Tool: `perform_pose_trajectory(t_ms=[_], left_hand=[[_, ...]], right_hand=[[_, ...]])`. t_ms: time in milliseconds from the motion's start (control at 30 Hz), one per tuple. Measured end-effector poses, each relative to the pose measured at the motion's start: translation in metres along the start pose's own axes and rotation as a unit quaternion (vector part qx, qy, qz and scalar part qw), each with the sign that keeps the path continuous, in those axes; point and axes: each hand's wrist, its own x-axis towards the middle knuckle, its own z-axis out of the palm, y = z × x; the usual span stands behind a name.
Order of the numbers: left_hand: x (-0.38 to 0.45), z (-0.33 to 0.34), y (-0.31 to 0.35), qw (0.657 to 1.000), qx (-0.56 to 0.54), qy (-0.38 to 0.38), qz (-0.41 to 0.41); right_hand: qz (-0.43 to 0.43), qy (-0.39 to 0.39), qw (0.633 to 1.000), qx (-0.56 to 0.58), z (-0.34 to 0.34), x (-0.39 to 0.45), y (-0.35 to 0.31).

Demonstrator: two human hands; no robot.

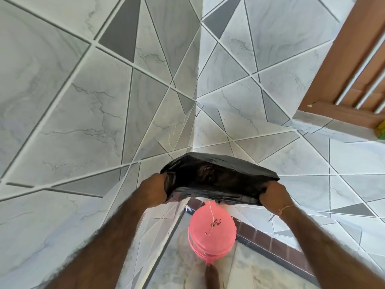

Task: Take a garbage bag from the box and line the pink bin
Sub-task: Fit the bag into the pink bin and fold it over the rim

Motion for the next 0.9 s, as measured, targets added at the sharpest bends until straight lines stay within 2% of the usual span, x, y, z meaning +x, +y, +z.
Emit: perform_pose_trajectory(t_ms=[267, 433, 633, 733, 900], left_hand=[[0.011, -0.013, 0.003, 0.986, 0.117, -0.115, 0.027], [0.012, -0.002, 0.009, 0.970, 0.180, -0.166, 0.005], [0.016, 0.025, 0.008, 0.970, 0.174, -0.171, -0.009], [0.016, 0.038, 0.013, 0.973, 0.178, -0.147, -0.002], [0.024, 0.088, 0.025, 0.991, 0.064, -0.119, 0.001]], right_hand=[[-0.096, -0.110, 0.988, 0.046, -0.005, 0.018, -0.014], [-0.109, -0.154, 0.982, -0.008, -0.010, 0.022, -0.021], [-0.066, -0.202, 0.977, -0.024, 0.004, 0.033, -0.009], [-0.063, -0.188, 0.980, -0.022, 0.018, 0.034, 0.001], [-0.043, -0.154, 0.987, 0.023, 0.075, 0.041, 0.033]])
